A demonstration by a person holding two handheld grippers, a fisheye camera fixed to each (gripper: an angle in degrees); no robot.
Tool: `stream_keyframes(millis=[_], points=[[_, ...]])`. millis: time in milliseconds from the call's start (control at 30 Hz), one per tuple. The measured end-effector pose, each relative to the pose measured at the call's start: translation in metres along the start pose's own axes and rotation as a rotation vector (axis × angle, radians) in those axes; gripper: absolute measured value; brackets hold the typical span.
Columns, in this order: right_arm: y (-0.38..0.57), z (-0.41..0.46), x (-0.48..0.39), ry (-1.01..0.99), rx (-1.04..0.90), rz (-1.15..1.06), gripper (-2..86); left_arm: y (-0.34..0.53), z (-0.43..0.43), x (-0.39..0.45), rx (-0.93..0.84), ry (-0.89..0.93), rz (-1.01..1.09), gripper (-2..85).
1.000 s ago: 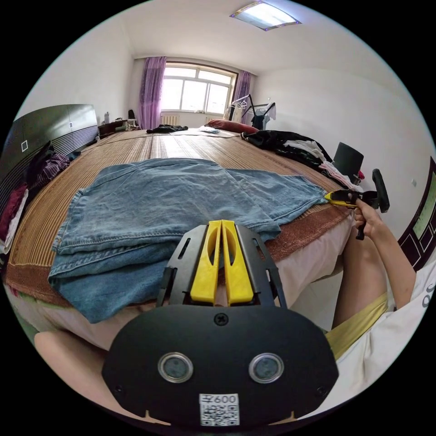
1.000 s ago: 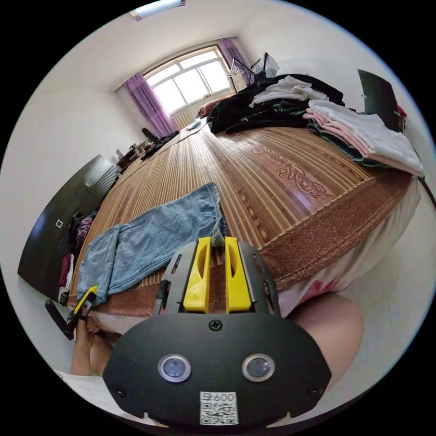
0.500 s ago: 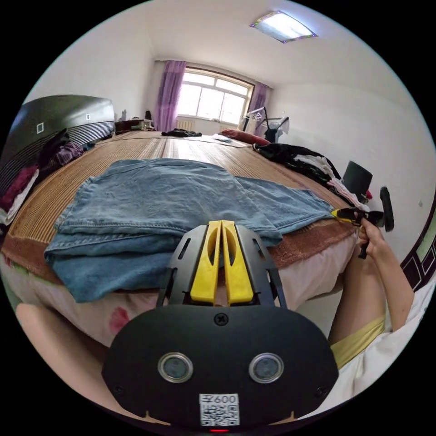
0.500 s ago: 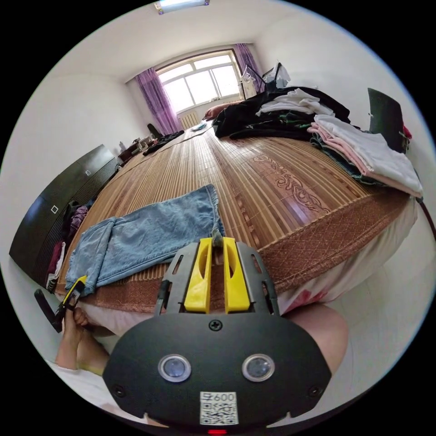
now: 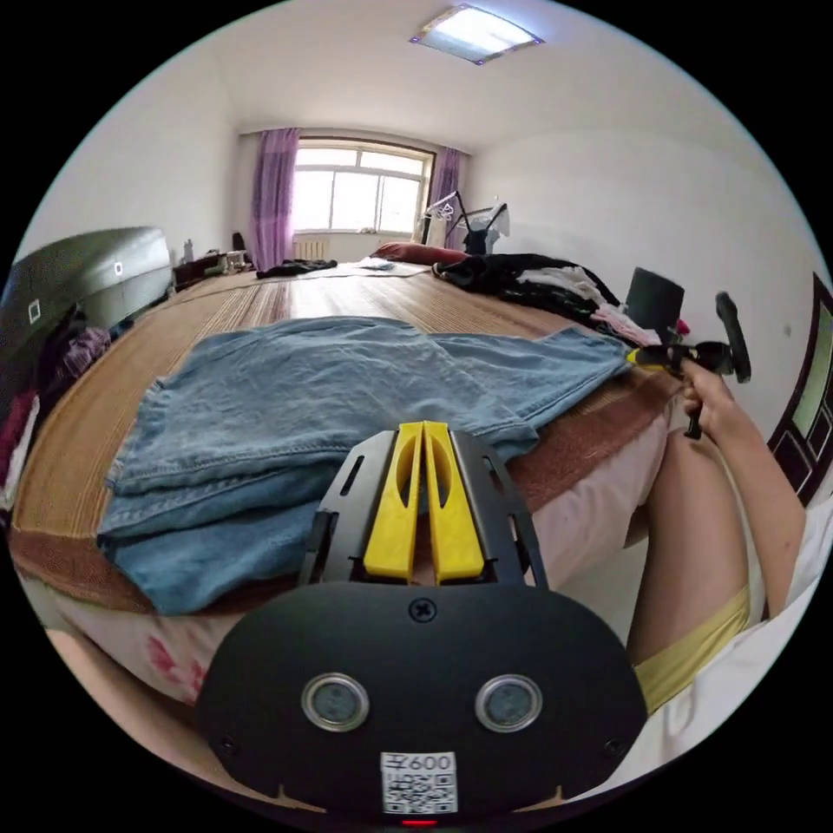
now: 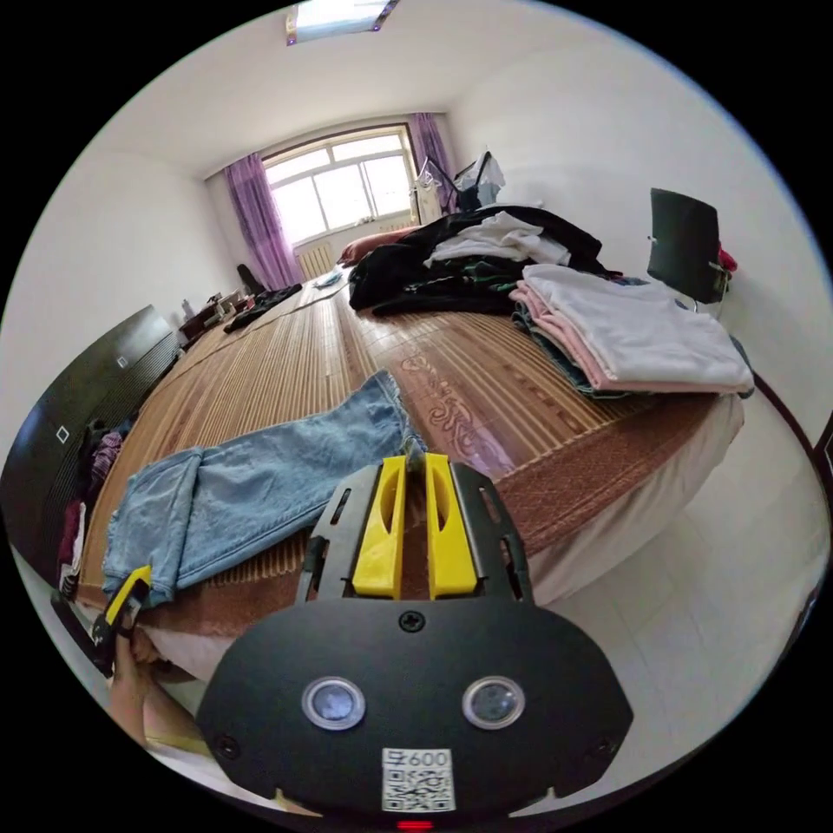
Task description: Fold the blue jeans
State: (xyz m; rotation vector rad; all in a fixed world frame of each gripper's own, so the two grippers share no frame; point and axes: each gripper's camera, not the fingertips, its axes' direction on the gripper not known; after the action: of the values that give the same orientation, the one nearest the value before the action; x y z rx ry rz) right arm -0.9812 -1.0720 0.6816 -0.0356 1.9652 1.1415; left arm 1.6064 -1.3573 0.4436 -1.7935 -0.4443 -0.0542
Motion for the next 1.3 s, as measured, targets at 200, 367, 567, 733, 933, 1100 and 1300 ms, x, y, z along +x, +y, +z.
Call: stream_keyframes(millis=[200, 367, 567, 733, 933, 1100, 1300], points=[[0.021, -0.013, 0.023, -0.036, 0.086, -0.022, -0.7, -0.047, -0.064, -0.037, 0.007, -0.361, -0.222, 1.5], [0.036, -0.034, -0.001, -0.151, 0.212, -0.092, -0.6, -0.047, -0.094, -0.132, -0.106, -0.268, -0.426, 0.7], [0.046, -0.049, -0.063, -0.363, 0.278, -0.236, -0.6, -0.039, -0.118, -0.184, -0.125, -0.203, -0.597, 0.4], [0.093, -0.045, -0.159, -0.517, 0.284, -0.478, -0.7, -0.051, -0.147, -0.211, -0.109, -0.276, -0.666, 0.3], [0.220, 0.024, -0.268, -0.681, 0.069, -0.692, -0.7, -0.072, -0.189, -0.241, -0.064, -0.204, -0.724, 0.4], [0.353, 0.107, -0.287, -0.541, -0.064, -0.745, -0.7, -0.087, -0.225, -0.257, -0.116, -0.239, -0.727, 1.1], [0.393, 0.125, -0.217, -0.589, 0.032, -0.677, -0.7, -0.106, -0.279, -0.274, -0.055, -0.241, -0.722, 7.6]])
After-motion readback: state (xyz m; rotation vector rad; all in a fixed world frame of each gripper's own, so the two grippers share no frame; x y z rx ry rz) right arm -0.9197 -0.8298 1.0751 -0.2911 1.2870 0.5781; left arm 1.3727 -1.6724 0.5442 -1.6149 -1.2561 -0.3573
